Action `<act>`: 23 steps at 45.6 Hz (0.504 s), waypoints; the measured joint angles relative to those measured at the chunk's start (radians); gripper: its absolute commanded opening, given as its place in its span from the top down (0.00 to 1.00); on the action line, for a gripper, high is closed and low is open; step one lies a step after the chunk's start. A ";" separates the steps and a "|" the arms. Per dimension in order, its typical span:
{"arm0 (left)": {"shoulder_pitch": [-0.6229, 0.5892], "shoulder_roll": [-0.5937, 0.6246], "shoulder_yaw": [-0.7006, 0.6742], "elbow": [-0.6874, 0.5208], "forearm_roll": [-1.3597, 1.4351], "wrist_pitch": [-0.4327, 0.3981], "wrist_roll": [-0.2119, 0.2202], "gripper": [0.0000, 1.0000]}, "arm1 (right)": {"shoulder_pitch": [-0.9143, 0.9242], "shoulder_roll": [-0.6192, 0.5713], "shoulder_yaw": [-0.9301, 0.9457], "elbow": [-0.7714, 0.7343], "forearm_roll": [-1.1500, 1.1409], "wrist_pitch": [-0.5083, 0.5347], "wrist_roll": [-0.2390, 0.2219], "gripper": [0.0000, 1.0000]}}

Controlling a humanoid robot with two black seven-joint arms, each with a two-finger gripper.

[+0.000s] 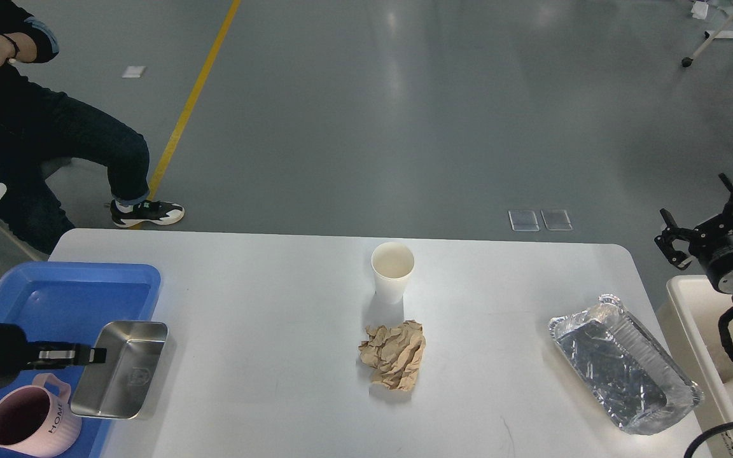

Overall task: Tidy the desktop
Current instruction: 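Drag the silver tin toward the blue tray and lift it in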

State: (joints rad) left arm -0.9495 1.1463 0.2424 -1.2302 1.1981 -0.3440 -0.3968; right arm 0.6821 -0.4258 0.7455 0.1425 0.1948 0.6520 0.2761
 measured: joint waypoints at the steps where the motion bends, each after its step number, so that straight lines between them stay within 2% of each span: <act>1: -0.012 0.032 0.000 -0.016 0.000 -0.007 -0.001 1.00 | 0.000 0.000 0.000 0.000 0.000 0.000 0.000 0.00; 9: -0.098 0.223 -0.012 -0.101 0.000 -0.073 -0.015 1.00 | 0.001 -0.002 0.000 0.000 0.000 0.000 0.000 0.00; 23: -0.262 0.559 -0.098 -0.139 0.000 -0.279 -0.102 1.00 | 0.007 -0.002 0.000 0.000 0.000 0.000 0.000 0.00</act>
State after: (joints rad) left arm -1.2112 1.7056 0.1442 -1.3693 1.1982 -0.6227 -0.4986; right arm 0.6895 -0.4282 0.7455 0.1428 0.1948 0.6520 0.2760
